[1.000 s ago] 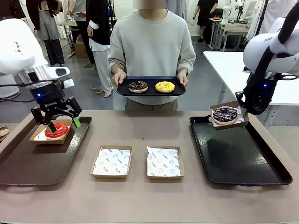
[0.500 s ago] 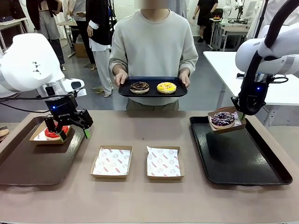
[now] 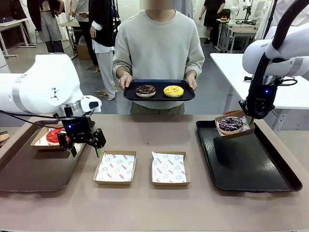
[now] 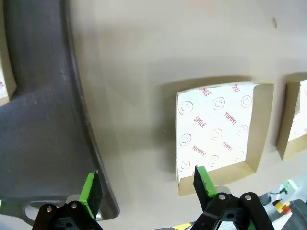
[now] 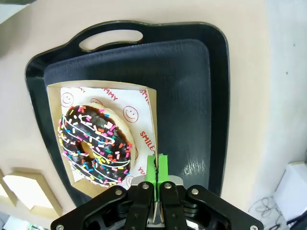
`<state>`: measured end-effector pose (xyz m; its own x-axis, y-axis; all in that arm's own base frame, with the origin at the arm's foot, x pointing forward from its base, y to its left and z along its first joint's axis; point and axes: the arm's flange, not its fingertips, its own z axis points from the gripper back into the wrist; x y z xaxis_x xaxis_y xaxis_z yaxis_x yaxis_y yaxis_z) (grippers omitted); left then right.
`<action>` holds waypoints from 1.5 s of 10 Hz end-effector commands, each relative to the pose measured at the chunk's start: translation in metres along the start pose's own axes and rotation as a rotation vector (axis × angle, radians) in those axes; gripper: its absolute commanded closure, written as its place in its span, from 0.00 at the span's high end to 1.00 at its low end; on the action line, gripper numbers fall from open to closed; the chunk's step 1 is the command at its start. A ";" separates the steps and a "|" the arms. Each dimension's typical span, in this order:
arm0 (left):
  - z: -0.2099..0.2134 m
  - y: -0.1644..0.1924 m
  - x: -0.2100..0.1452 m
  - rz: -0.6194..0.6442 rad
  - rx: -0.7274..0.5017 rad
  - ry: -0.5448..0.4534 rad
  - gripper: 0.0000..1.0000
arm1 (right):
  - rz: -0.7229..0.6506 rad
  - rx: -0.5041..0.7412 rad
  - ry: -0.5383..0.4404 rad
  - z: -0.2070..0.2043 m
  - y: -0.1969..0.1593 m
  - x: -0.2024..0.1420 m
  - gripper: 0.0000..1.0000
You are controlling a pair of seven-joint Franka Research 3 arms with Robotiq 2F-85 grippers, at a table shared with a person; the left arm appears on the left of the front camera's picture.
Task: Individually package the donuts and arrange them on the tray.
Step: Place the picked Paper togo box on the Handle tray while simultaneously picking up another Paper togo box from the table with the other hand.
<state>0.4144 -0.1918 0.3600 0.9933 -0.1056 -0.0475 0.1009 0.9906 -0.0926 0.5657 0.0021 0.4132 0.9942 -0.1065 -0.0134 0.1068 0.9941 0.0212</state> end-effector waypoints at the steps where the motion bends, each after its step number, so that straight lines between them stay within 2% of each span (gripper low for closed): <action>1: -0.013 -0.016 -0.005 0.010 0.047 -0.010 1.00 | -0.004 0.011 -0.011 0.000 0.000 -0.002 0.01; 5: -0.031 -0.044 -0.012 0.000 0.032 -0.021 1.00 | -0.004 0.011 -0.011 0.000 0.000 -0.002 0.01; 7: -0.029 -0.040 -0.012 -0.027 0.018 0.014 1.00 | -0.004 0.011 -0.011 0.000 0.000 -0.002 0.01; 15: -0.028 -0.039 -0.012 -0.025 0.016 0.011 1.00 | -0.004 0.011 -0.011 0.000 0.000 -0.002 0.01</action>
<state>0.3974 -0.2319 0.3362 0.9898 -0.1309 -0.0569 0.1263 0.9889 -0.0783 0.5656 0.0021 0.4136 0.9942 -0.1066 -0.0124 0.1069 0.9940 0.0213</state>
